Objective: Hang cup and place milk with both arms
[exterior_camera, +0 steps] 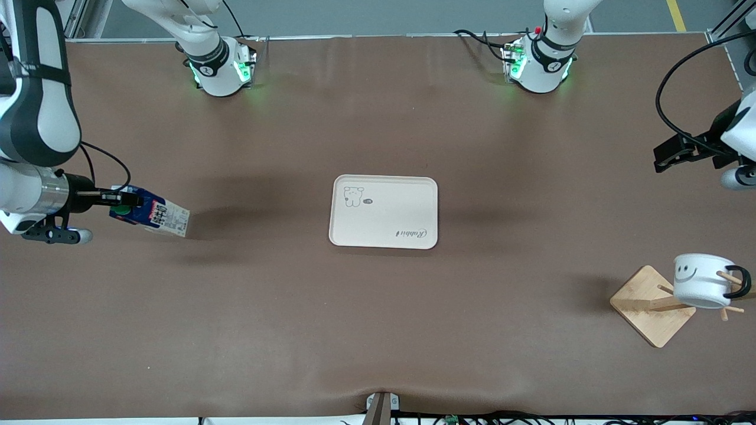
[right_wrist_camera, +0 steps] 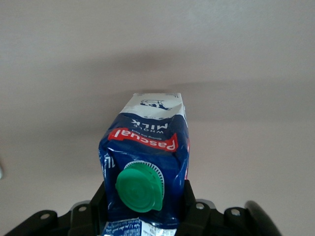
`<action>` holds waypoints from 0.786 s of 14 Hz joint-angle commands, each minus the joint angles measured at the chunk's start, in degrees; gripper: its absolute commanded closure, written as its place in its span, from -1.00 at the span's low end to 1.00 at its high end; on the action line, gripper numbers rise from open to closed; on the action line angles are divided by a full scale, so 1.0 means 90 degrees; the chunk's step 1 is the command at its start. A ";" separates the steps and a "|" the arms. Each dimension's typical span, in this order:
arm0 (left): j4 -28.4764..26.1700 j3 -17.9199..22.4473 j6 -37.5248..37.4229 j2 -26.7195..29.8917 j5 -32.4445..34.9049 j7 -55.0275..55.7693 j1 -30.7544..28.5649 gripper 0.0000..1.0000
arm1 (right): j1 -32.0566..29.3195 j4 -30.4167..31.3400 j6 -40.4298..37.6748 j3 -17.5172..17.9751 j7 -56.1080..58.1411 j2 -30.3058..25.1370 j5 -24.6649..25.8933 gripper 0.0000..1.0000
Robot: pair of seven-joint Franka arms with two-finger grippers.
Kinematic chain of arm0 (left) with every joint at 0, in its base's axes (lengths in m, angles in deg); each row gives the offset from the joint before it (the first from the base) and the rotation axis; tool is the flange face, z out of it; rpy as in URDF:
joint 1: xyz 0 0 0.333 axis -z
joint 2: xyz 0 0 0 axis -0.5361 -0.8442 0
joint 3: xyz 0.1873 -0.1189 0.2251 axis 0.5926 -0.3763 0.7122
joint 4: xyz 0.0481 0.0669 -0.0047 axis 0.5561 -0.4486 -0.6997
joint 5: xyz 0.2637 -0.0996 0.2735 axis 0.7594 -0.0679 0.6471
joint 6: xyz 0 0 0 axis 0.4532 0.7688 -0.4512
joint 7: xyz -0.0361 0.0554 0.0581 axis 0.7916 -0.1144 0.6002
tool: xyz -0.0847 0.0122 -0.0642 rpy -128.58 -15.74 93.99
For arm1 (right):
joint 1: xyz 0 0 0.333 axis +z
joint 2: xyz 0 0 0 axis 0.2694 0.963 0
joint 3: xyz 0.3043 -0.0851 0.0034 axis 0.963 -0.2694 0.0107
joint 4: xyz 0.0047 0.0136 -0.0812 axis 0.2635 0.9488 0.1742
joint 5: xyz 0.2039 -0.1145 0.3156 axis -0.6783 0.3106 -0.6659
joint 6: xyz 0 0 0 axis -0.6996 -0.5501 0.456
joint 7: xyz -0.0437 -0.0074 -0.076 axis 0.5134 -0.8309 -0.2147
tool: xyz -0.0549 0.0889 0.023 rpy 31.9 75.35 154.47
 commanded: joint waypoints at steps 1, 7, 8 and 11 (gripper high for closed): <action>-0.0061 0.1186 -0.0003 0.0225 -0.0195 -0.0087 0.1067 -1.00 | -0.0328 0.0626 0.0634 0.0131 0.0240 -0.0077 0.0156 1.00; -0.0548 0.3523 -0.0003 0.0840 -0.0733 -0.0097 0.3266 -1.00 | -0.0407 0.0921 0.0852 0.0131 0.0260 -0.0068 0.0156 1.00; -0.0646 0.3739 -0.0003 0.0947 -0.0850 -0.0097 0.3463 -1.00 | -0.0407 0.0979 0.0871 0.0131 0.0260 -0.0077 0.0156 1.00; -0.1075 0.4159 0.0221 0.1308 -0.0949 -0.0136 0.3932 -1.00 | -0.0397 0.0999 0.0871 0.0140 0.0260 -0.0048 0.0146 1.00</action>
